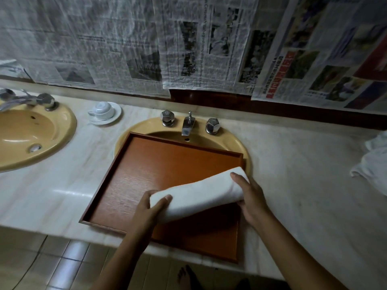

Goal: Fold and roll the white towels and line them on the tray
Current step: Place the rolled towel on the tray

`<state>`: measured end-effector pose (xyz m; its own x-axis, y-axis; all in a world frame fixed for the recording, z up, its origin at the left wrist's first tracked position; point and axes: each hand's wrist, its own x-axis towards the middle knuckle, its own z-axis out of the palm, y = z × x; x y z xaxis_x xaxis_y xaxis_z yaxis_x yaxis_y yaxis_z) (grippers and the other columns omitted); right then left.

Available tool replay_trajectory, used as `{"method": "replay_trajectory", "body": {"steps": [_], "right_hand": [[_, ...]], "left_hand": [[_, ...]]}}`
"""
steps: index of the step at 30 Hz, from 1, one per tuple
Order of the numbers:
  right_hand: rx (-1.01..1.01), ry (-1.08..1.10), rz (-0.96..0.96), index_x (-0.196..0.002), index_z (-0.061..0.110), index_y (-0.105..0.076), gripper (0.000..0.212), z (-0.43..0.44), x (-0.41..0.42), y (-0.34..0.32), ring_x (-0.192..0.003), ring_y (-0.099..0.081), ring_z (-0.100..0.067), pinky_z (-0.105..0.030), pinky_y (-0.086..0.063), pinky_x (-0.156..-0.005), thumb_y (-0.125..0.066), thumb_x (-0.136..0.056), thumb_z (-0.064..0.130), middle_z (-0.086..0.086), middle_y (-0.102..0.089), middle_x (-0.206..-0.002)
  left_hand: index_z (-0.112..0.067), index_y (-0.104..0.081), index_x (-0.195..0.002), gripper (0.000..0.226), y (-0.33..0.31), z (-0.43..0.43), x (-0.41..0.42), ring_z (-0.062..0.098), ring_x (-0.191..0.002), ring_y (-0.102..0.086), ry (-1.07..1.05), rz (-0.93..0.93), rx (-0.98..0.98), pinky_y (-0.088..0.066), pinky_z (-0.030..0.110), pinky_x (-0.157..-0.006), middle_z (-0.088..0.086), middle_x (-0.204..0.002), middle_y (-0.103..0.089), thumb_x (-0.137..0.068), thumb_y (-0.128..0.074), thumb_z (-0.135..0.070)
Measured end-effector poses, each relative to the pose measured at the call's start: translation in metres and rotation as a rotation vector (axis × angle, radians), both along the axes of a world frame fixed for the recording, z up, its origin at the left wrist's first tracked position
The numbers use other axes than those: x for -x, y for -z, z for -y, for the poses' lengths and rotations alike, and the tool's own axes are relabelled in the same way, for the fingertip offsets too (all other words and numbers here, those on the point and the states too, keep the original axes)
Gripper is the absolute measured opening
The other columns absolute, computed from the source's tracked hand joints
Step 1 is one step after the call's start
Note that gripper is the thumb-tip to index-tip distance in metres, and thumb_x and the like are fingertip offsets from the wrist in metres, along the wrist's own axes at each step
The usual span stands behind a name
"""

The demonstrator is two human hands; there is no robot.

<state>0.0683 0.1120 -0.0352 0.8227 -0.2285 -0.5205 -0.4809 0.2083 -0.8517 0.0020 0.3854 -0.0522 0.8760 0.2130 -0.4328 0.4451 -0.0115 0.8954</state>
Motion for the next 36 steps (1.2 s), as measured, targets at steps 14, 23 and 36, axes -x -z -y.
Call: {"method": "replay_trajectory", "body": {"steps": [14,23,36], "right_hand": [[0.985,-0.596,-0.201,-0.144,0.020,-0.047,0.093,0.000,-0.101,-0.004,-0.124,-0.056,-0.033,-0.048,-0.055,-0.094,-0.068,-0.072,0.076,-0.007,-0.055,-0.140],[0.960,-0.455,-0.071,-0.147,0.017,-0.042,0.080,0.005,-0.067,0.005,-0.128,-0.054,-0.032,-0.046,-0.050,-0.101,-0.052,-0.090,0.072,-0.010,-0.048,-0.144],[0.413,-0.227,-0.179,-0.149,0.021,-0.044,0.051,0.007,0.066,0.060,-0.121,-0.051,-0.015,-0.034,-0.042,-0.105,-0.038,-0.107,0.049,-0.002,-0.050,-0.147]], "left_hand": [[-0.029,-0.048,-0.123,0.062,0.000,0.089,0.021,0.003,-0.092,-0.065,0.678,-0.161,-0.302,-0.054,0.012,-0.067,-0.012,-0.111,-0.063,-0.081,-0.069,-0.070],[-0.028,-0.038,-0.143,0.072,0.014,0.088,-0.002,0.013,-0.107,-0.064,0.780,-0.161,-0.197,-0.062,0.030,-0.080,-0.007,-0.128,-0.058,-0.086,-0.071,-0.058],[-0.038,-0.030,-0.154,0.076,0.012,0.107,-0.032,0.019,-0.119,-0.063,0.733,-0.087,0.088,-0.055,0.048,-0.101,-0.002,-0.140,-0.058,-0.091,-0.074,-0.038]]}}
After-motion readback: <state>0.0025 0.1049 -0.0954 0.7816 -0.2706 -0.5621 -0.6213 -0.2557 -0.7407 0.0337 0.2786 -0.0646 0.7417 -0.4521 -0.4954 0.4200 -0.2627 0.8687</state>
